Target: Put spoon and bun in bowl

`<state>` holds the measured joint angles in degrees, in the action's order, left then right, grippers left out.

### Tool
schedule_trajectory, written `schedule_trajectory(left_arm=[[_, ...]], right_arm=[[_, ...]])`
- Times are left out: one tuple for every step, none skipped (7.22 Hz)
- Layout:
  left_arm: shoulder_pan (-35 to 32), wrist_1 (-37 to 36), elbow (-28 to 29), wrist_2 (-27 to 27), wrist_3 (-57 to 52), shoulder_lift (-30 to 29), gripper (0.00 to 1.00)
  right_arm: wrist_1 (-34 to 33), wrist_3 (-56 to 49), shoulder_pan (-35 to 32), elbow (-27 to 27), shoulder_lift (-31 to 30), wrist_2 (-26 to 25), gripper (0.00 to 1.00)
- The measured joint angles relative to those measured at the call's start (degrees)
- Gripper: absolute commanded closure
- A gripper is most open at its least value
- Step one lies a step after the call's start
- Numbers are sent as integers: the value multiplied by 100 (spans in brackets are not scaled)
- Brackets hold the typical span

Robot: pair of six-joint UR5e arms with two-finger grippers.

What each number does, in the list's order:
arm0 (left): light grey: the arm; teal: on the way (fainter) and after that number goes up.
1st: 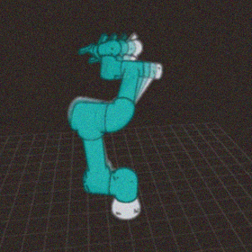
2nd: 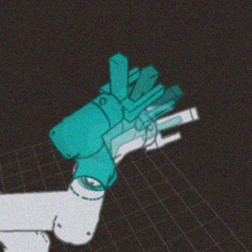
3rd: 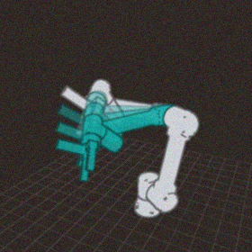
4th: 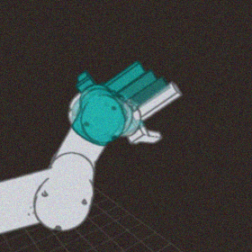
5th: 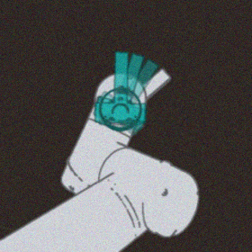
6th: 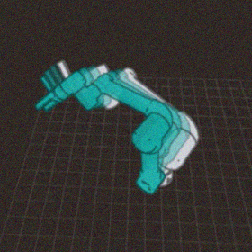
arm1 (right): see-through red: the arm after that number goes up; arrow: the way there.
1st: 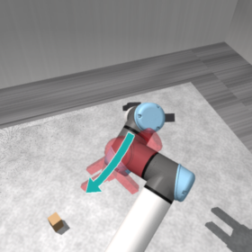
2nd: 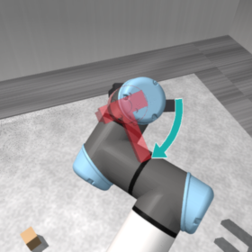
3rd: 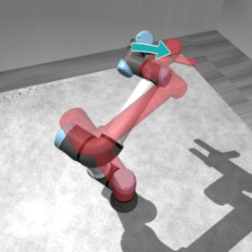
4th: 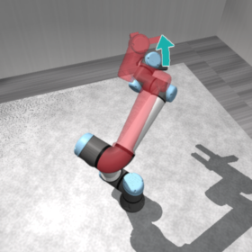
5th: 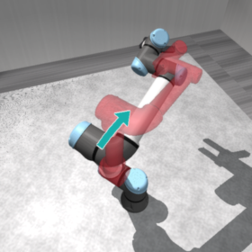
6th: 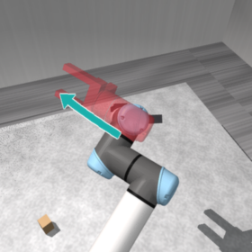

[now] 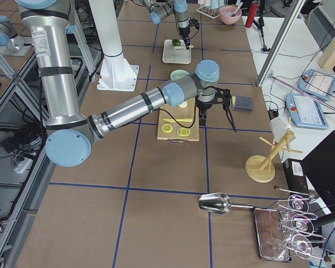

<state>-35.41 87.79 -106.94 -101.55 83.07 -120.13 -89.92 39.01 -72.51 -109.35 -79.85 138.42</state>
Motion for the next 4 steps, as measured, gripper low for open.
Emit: schedule_trajectory(left_arm=[[10,103,164,-19,346,-257,100],[23,327,425,-25,749,-500,100],[48,711,719,-21,1149,-679,100],[97,1151,973,-3,1460,-792,100]], right_arm=[[0,443,326,-41,213,-213,0],[0,812,643,-96,370,-440,0],[0,1177,957,-150,519,-642,0],[1,1583,1309,-208,678,-904,0]])
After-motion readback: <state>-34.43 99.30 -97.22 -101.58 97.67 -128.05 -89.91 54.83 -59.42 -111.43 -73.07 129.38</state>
